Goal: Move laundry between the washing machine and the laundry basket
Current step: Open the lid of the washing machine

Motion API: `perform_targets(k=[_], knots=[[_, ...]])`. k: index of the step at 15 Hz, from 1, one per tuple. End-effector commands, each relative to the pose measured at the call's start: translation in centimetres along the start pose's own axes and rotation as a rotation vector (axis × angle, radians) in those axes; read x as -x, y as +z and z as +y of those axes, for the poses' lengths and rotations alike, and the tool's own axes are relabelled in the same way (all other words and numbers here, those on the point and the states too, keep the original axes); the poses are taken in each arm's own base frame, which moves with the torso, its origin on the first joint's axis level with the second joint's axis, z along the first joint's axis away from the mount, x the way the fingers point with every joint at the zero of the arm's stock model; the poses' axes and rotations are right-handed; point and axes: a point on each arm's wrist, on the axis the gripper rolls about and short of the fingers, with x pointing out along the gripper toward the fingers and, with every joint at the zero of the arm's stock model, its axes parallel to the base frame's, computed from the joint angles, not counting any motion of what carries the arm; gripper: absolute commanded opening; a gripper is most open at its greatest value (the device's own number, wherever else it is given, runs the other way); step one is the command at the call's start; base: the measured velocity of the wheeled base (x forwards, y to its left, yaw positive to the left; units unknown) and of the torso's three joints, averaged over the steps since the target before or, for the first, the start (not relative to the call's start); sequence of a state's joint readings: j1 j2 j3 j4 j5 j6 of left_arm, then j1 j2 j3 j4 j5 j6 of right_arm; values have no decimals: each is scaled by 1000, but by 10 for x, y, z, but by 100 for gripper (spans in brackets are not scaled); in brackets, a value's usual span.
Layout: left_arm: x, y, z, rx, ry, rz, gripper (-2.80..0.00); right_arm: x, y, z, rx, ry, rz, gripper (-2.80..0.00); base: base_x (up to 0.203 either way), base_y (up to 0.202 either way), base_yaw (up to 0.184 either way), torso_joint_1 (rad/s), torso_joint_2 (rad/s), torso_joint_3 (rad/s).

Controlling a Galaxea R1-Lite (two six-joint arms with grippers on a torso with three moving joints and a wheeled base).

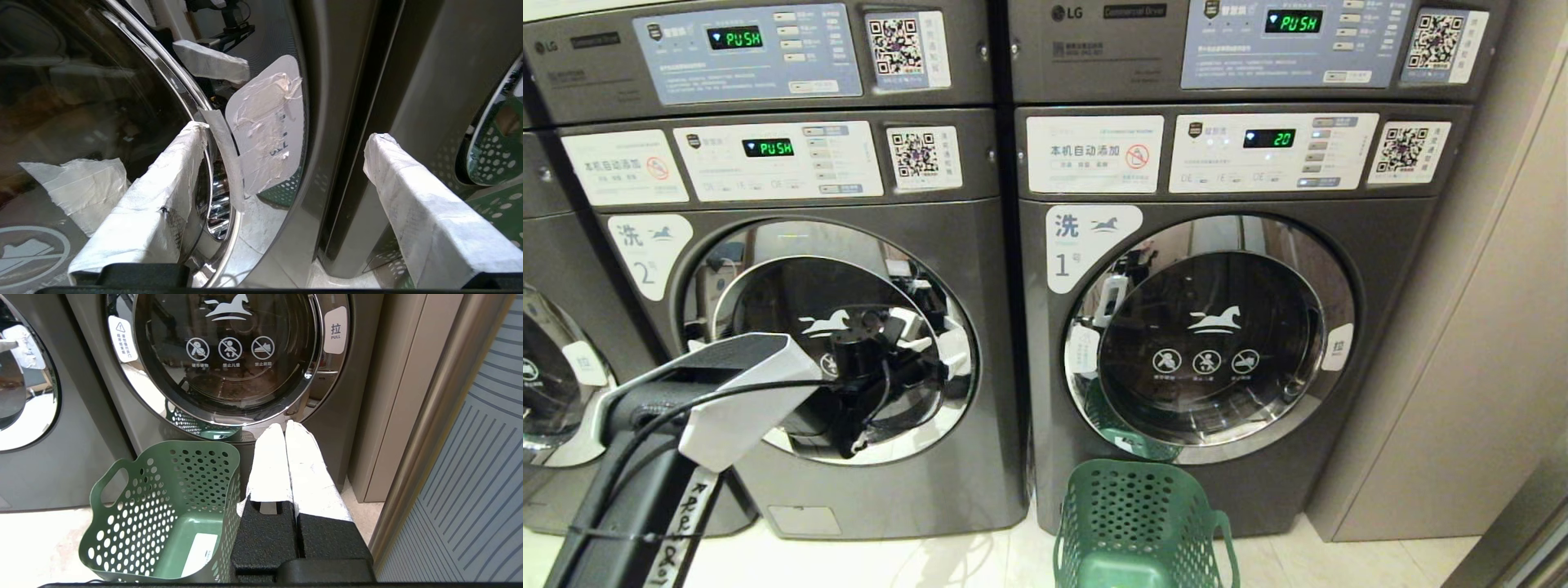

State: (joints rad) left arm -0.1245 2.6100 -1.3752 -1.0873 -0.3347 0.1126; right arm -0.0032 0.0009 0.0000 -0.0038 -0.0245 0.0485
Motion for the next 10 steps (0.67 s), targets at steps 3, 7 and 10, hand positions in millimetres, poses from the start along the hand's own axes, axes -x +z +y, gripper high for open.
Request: perform_targets(k=[3,7,10], knots=[[-12,-7,3,25,1,4,0,0,0,0,0,0,0,-280,0,0,0,0,0,0],[-21,-12,6,62,5,-12,0,0,0,0,1,0,0,-280,0,0,0,0,0,0],[-29,-16,10,82,4,-28,0,0,0,0,-1,0,0,-280,0,0,0,0,0,0]])
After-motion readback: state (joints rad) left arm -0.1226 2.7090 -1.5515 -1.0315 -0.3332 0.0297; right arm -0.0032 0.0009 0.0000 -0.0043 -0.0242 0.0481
